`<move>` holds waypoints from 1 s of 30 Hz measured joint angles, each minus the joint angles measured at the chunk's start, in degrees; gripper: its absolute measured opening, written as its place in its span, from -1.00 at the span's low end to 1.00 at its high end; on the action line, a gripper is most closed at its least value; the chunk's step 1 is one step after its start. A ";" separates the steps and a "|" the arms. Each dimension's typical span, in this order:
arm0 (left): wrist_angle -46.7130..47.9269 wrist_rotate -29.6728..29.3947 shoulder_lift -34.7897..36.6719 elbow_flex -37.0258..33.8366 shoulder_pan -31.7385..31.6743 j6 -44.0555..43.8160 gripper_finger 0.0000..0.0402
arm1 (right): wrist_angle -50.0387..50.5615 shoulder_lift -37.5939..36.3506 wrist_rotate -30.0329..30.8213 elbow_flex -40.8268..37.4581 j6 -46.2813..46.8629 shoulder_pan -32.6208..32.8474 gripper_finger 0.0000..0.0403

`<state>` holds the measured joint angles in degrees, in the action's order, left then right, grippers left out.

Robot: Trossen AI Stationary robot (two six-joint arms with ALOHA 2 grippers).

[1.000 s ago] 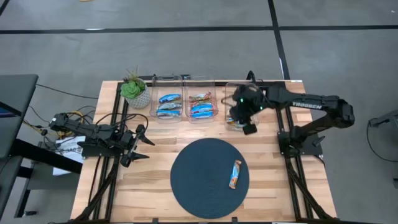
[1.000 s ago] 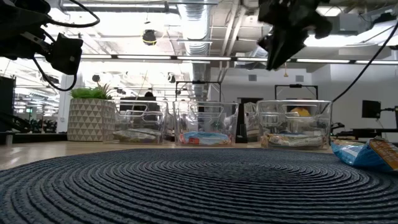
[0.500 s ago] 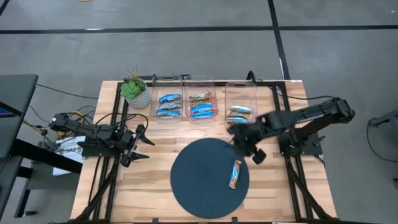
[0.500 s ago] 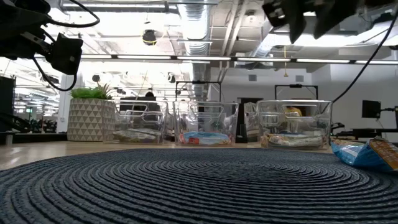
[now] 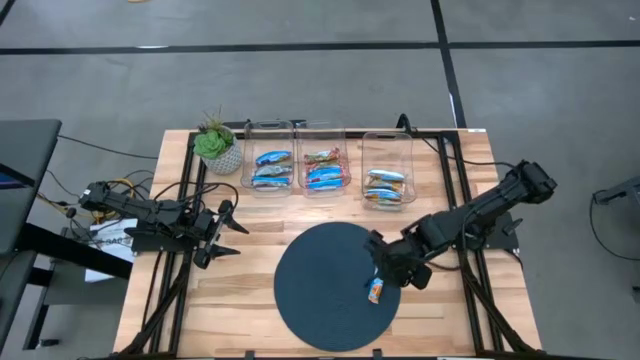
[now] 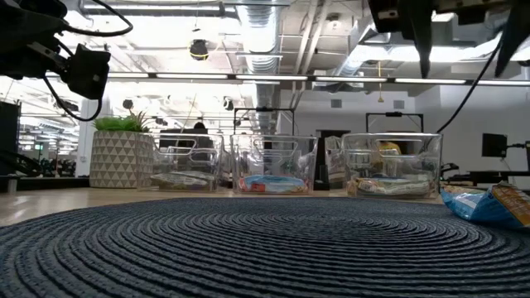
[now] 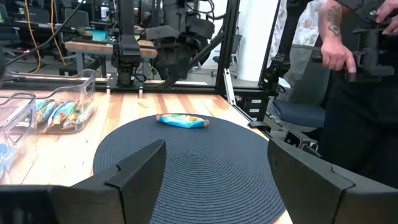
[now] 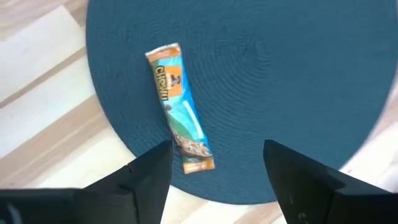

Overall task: Pick and place Granola Bars by type
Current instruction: Put the yellow granola bar into the right transparent bin

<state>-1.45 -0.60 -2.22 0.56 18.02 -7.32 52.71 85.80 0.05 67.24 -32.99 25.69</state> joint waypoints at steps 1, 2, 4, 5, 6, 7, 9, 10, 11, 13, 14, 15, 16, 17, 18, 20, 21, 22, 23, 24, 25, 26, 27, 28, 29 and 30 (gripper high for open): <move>0.01 0.00 -0.01 0.01 0.00 0.00 0.37 | 0.00 0.75 -0.13 0.00 0.00 0.17 0.21; 0.02 0.02 -0.02 0.00 0.00 -0.01 0.37 | -0.06 1.59 -0.13 0.00 0.00 0.17 0.21; 0.00 0.00 0.00 0.00 0.00 0.01 0.37 | -0.01 3.28 -0.13 -0.04 -0.01 0.17 0.21; 0.00 0.02 0.00 0.02 0.00 -0.01 0.37 | -0.05 3.96 -0.13 -0.04 -0.02 0.15 0.21; 0.02 0.02 0.00 0.00 0.00 0.01 0.37 | -0.05 4.52 -0.14 -0.02 -0.01 0.15 0.21; 0.00 0.01 0.00 0.01 0.00 0.01 0.37 | -0.07 5.12 -0.22 -0.02 -0.02 0.15 0.21; 0.01 0.01 0.00 0.01 0.00 0.00 0.37 | -0.69 6.62 -1.55 -0.02 -0.02 0.15 0.21; 0.00 0.02 0.00 0.02 0.00 -0.01 0.37 | -0.83 7.43 -2.45 -0.04 -0.02 0.19 0.21; 0.00 0.00 0.00 0.02 0.00 0.01 0.37 | -1.05 8.08 -3.32 -0.03 -0.01 0.25 0.21; 0.01 0.01 0.00 0.02 0.00 0.01 0.37 | -1.28 9.24 -4.25 -0.03 -0.02 0.64 0.21; 0.00 0.02 0.00 0.02 0.00 0.00 0.37 | -1.52 10.04 -4.47 -0.02 -0.02 0.87 0.21; 0.00 0.01 0.00 0.01 0.00 -0.01 0.37 | -1.85 10.86 -4.48 -0.02 -0.12 1.08 0.21; 0.00 0.02 0.00 0.02 0.00 -0.01 0.37 | -1.94 11.61 -4.56 -0.02 -0.34 1.35 0.21; 0.00 0.00 0.00 0.02 0.00 -0.01 0.37 | -2.13 12.19 -4.66 -0.03 -0.44 1.60 0.21; 0.00 0.01 0.00 0.01 0.00 -0.01 0.37 | -2.41 12.70 -4.68 -0.02 -0.44 1.72 0.21; 0.00 0.02 0.00 0.02 0.00 -0.01 0.37 | -2.87 13.92 -4.89 -0.02 -0.46 1.83 0.21; 0.00 0.01 0.00 0.02 0.00 0.00 0.37 | -3.30 14.58 -4.92 -0.02 -0.46 1.98 0.21; 0.01 0.00 0.00 0.00 0.00 -0.01 0.37 | -3.68 15.15 -4.92 -0.04 -0.48 2.10 0.21; 0.00 0.01 0.00 0.02 0.00 0.01 0.37 | -4.22 15.61 -4.92 -0.04 -0.50 2.10 0.21; 0.00 0.00 0.00 0.00 0.00 0.01 0.37 | -4.83 15.97 -4.93 -0.04 -0.48 2.07 0.21; 0.02 0.00 0.00 0.00 0.00 -0.01 0.37 | -5.26 16.46 -4.94 -0.04 -0.49 2.06 0.21; 0.00 0.00 0.00 0.02 0.00 0.00 0.37 | -5.73 16.92 -4.95 -0.04 -0.49 2.05 0.21; 0.00 0.02 -0.02 0.02 0.00 -0.01 0.37 | -5.98 17.37 -4.94 -0.04 -0.50 2.05 0.21; 0.00 0.01 0.00 0.02 0.00 0.01 0.37 | -6.37 17.81 -4.96 -0.04 -0.48 2.05 0.21; 0.00 0.02 0.00 0.00 0.00 0.01 0.37 | -6.79 18.23 -4.96 -0.04 -0.50 2.05 0.21; 0.00 0.00 0.00 0.02 0.00 0.00 0.37 | -6.82 18.60 -5.03 -0.04 -0.48 2.03 0.21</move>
<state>-1.45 -0.60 -2.22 0.58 18.02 -7.32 45.89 104.40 -4.97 67.20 -33.47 27.73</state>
